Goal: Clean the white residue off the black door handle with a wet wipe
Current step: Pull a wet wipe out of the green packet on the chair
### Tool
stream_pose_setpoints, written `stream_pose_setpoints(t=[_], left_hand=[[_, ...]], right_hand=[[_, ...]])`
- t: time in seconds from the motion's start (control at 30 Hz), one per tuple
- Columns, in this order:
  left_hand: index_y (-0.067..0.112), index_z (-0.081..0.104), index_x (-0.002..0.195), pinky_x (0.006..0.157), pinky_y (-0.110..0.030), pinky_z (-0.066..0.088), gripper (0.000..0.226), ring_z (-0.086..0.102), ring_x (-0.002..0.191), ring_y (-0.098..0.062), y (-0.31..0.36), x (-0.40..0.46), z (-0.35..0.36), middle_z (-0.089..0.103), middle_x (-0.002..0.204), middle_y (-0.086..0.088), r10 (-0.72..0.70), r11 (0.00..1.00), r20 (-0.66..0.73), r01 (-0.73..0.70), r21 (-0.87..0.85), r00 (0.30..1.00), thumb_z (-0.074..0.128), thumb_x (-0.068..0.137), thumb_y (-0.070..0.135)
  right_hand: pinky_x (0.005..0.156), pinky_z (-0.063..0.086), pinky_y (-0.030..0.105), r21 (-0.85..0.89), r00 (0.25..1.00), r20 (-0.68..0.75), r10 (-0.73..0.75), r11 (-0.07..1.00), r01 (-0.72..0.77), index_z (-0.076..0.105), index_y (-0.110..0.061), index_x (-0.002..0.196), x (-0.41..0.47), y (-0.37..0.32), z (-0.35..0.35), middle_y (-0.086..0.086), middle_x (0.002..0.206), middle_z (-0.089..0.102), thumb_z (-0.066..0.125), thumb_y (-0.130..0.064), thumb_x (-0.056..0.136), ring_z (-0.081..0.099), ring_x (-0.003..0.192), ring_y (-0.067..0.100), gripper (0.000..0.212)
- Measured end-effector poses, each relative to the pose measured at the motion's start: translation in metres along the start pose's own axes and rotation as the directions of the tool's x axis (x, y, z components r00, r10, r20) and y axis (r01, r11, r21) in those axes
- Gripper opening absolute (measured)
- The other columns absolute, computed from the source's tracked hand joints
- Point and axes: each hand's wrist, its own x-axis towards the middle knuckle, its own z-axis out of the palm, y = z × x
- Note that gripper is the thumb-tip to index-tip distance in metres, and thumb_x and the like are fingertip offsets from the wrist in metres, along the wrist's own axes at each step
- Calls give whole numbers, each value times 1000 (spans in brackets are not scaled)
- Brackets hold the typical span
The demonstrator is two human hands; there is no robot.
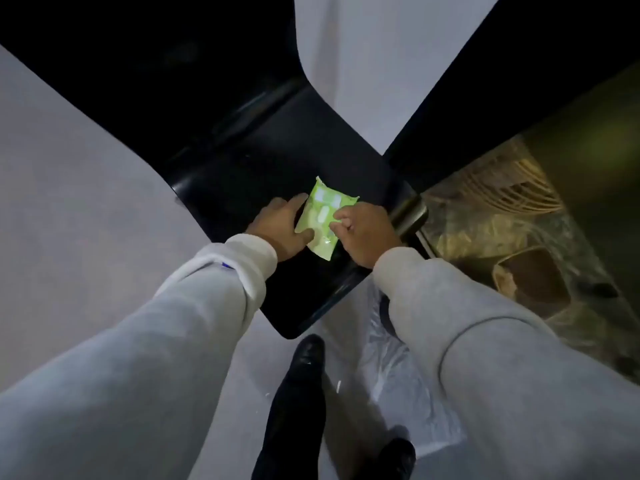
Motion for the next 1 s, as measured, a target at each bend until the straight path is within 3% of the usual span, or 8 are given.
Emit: stream_pose_setpoints(t=[0.03,0.13,0.2,0.3,0.47,0.6,0.77,1.0], left_hand=[[42,23,153,101,-46,47,77,53,122,-31,-3,8,3,46,137,-10,10,999,9,-9,-34,1000,63,87,50],[55,18,149,100,-47,49,81,55,111,-29,-11,24,17,42,126,-6,23,996,28,-20,-89,999,62,82,63],[61,14,148,97,-48,51,86,53,107,-29,-10,32,23,38,121,-3,19,996,24,-17,-84,1000,58,75,71],[68,8,143,92,-53,52,89,50,105,-29,-13,40,28,34,117,-1,3,999,16,-2,-40,1000,52,67,74],[64,13,147,86,-53,54,85,47,104,-26,-15,44,31,35,116,-2,-31,1000,2,31,-1,1000,63,78,60],[61,14,149,86,-55,53,87,45,102,-25,-14,42,33,33,115,-1,-37,999,2,37,1,999,64,78,54],[60,12,149,89,-56,50,92,42,104,-24,-15,43,34,33,119,-2,-56,998,23,55,10,998,67,79,42],[61,14,148,89,-55,52,94,47,100,-26,-19,49,32,31,116,-1,-24,1000,46,25,-13,999,66,70,54]], right_hand=[[69,34,22,24,1000,-14,-13,1000,13,48,-39,59,9,2,8,-12,61,50,61,-31,91,45,58,0,35],[70,40,22,25,996,19,82,996,-83,65,-33,66,29,-2,20,-8,69,64,59,-29,90,58,65,6,25],[61,38,25,20,996,14,84,996,-84,49,-29,51,39,-4,24,-8,57,52,58,-21,90,50,55,7,41],[59,43,29,-137,992,26,123,983,-118,48,-20,56,47,-10,26,-1,66,50,60,-13,90,55,62,20,37],[63,40,31,-329,988,-29,152,932,-153,63,-12,83,46,-24,37,3,88,49,60,-13,93,51,78,21,11],[64,41,33,-354,984,-36,177,918,-178,52,-13,79,48,-37,37,9,97,62,52,-4,93,62,92,28,17],[66,40,34,-412,991,9,131,904,-116,63,-5,94,47,-45,39,13,102,63,48,2,91,60,99,30,17],[66,36,33,-368,998,-32,54,928,-62,59,-3,109,51,-26,50,13,110,60,51,-8,93,57,104,30,19]])
